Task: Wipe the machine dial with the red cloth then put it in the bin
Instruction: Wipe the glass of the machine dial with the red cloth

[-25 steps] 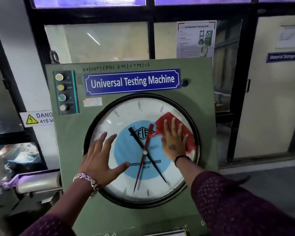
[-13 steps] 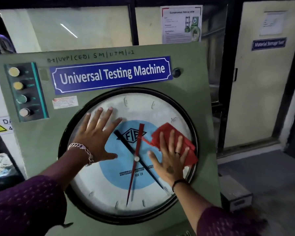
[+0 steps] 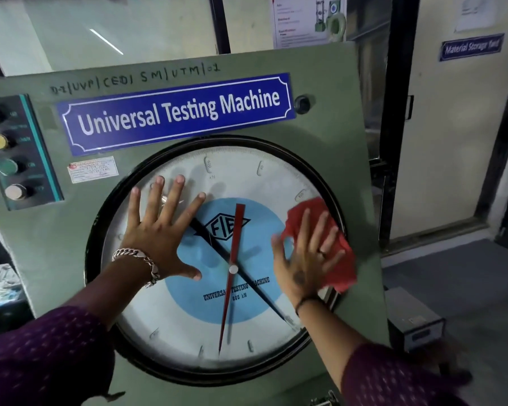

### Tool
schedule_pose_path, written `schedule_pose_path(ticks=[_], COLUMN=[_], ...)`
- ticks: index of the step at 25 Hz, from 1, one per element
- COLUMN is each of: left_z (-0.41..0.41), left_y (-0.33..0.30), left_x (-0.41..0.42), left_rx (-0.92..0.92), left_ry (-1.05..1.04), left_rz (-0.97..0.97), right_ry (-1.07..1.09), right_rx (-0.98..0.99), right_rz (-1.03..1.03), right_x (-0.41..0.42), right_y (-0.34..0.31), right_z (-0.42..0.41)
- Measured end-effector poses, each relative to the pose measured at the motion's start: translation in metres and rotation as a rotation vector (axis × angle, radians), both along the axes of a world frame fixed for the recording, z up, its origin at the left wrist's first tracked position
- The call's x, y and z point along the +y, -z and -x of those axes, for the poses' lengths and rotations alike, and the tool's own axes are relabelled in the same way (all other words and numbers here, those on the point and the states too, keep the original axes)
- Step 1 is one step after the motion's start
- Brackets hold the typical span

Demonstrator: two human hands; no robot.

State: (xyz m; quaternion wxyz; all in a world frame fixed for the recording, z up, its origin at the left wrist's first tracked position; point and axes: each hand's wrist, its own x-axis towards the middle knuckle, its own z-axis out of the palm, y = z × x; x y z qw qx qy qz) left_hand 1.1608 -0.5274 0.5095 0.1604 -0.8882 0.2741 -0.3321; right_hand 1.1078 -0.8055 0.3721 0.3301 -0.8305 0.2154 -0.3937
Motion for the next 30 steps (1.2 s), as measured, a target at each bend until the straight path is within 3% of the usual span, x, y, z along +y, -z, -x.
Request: schedule_pose_path(ticks=[1, 3, 5, 6, 9, 12, 15, 17, 19, 21, 23, 24, 27, 30], left_z=[0.000, 0.003, 0.005, 0.006, 0.008, 0.006, 0.008, 0.012, 0.017, 0.021, 0.022, 0.022, 0.022, 0.025], left_y=[0.000, 0.001, 0.003, 0.004, 0.008, 0.008, 0.014, 0.023, 0.033, 0.042, 0.048, 0.050, 0.059, 0.069], left_x=[-0.001, -0.002, -0.002, -0.001, 0.001, 0.000, 0.005, 0.009, 0.010, 0.008, 0.005, 0.005, 0.003, 0.004], left_rx=[-0.005, -0.002, 0.002, 0.007, 0.018, 0.006, -0.001, 0.025, 0.063, 0.082, 0.085, 0.085, 0.080, 0.086], left_ry=[0.001, -0.009, -0.015, -0.014, -0.023, -0.031, -0.045, -0.058, -0.070, -0.086, -0.093, -0.093, -0.106, -0.124], left_rz=[-0.003, -0.002, 0.009, 0.014, 0.037, 0.061, 0.095, 0.153, 0.245, 0.320, 0.355, 0.368, 0.427, 0.502], right_ry=[0.012, -0.026, -0.130, -0.166, -0.169, -0.077, -0.173, -0.255, -0.323, -0.224, -0.101, -0.099, -0.252, -0.391], right_rx=[-0.021, -0.039, -0.054, -0.018, 0.140, 0.041, -0.033, -0.060, -0.031, -0.001, -0.027, -0.049, -0.127, -0.128], right_rz=[-0.050, 0.163, 0.480, 0.532, 0.238, 0.061, 0.453, 0.797, 0.954, 0.798, 0.535, 0.504, 0.832, 1.209], right_x=[0.009, 0.020, 0.021, 0.019, 0.002, 0.009, 0.016, -0.002, -0.036, -0.048, -0.025, -0.008, 0.016, -0.026], right_y=[-0.030, -0.048, -0.001, 0.031, 0.063, -0.015, -0.055, -0.033, -0.007, -0.013, -0.054, -0.076, -0.099, -0.058], right_z=[-0.012, -0.024, -0.008, 0.012, 0.031, -0.008, -0.028, -0.017, 0.001, -0.001, -0.021, -0.032, -0.046, -0.028])
